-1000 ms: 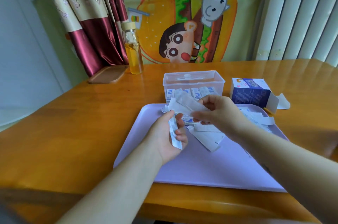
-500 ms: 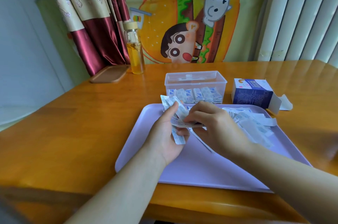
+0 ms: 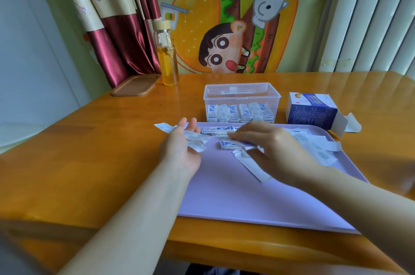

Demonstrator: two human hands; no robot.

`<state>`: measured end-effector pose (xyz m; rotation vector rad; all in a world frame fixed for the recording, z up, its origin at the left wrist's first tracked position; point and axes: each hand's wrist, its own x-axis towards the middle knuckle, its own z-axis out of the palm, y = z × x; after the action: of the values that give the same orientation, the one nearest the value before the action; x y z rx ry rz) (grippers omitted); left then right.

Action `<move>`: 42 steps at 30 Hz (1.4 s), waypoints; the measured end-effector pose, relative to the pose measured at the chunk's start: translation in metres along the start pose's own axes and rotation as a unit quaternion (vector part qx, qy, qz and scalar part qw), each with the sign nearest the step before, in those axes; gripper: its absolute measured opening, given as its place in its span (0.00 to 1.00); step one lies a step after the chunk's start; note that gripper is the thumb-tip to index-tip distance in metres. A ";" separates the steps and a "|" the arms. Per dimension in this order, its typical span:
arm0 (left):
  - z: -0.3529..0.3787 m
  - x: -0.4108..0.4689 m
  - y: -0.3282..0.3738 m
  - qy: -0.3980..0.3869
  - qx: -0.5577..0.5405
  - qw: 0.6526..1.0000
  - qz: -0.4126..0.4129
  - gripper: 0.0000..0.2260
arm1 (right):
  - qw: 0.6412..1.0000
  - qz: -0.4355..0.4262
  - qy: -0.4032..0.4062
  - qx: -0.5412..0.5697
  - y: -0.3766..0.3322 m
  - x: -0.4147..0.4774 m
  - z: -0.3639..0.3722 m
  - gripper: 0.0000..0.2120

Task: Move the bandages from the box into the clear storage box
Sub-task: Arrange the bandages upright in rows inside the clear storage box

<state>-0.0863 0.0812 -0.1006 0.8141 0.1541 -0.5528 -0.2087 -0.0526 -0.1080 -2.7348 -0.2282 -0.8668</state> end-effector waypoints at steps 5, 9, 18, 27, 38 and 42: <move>-0.006 0.006 0.004 0.001 -0.047 0.999 0.012 0.15 | 0.966 0.113 -0.227 0.044 -0.002 -0.002 -0.005 0.25; -0.010 0.004 -0.001 -0.046 0.017 0.999 -0.013 0.06 | 0.951 0.201 -0.226 -0.063 0.018 0.008 -0.017 0.21; -0.007 0.004 -0.005 -0.102 0.091 0.990 -0.019 0.07 | 0.908 0.224 -0.331 -0.128 0.029 0.022 -0.015 0.13; -0.007 -0.006 -0.009 -0.113 0.032 0.987 -0.114 0.07 | 0.942 0.288 -0.169 -0.035 0.041 0.022 -0.029 0.08; -0.001 -0.005 -0.012 -0.109 0.030 0.991 -0.064 0.04 | 0.896 0.351 -0.190 0.196 0.007 0.021 -0.013 0.08; -0.008 -0.001 -0.006 -0.096 0.011 0.994 -0.047 0.10 | 0.898 0.321 -0.261 0.150 -0.001 0.020 -0.007 0.08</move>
<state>-0.0898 0.0842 -0.1091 0.7735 0.0097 -0.7183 -0.1965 -0.0523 -0.0908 -2.4252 0.3989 0.0831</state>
